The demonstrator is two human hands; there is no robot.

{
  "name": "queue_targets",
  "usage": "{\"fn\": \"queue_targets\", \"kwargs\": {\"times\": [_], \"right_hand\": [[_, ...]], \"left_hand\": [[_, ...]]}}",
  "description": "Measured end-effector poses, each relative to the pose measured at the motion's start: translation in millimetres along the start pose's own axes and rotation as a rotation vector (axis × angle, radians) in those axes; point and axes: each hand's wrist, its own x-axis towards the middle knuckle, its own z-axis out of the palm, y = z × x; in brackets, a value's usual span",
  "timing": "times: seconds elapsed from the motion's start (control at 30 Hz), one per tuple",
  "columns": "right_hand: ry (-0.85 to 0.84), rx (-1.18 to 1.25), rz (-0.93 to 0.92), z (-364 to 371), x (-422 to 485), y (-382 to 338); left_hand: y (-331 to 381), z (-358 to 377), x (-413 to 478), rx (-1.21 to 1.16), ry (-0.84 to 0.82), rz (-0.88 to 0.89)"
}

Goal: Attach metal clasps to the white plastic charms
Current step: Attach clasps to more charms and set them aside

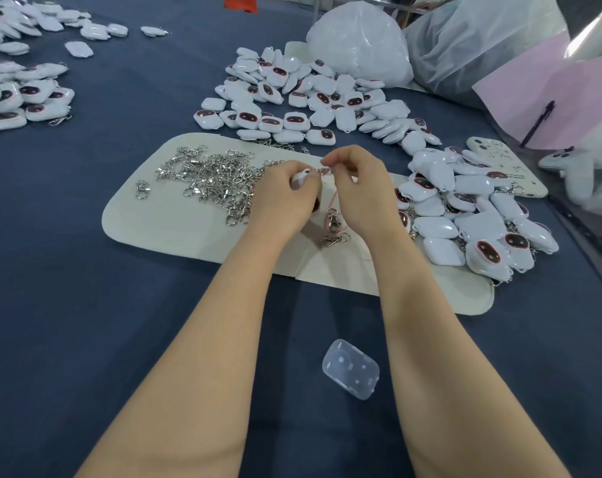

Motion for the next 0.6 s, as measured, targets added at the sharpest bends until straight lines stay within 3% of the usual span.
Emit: {"fn": "queue_targets", "kwargs": {"times": [0.07,0.2,0.3,0.37,0.43,0.6], "right_hand": [[-0.038,0.025,0.001,0,-1,-2],[-0.152,0.122,0.019,-2,-3,-9],[-0.191,0.092,0.059,-4,-5,-9],[-0.176,0.056,0.094,-7,-4,-6],[-0.175,0.091,0.147,-10,-3,-6],[-0.229,0.188,0.28,-23,-5,-9]], "left_hand": [[1,-1,0,-0.135,-0.041,-0.066],[0,1,-1,-0.149,-0.011,-0.084],[0,-3,2,-0.355,0.013,-0.289],[2,-7,3,-0.537,-0.082,-0.406],[4,-8,1,-0.628,-0.159,-0.402],[13,1,-4,-0.175,-0.155,-0.184]]}}
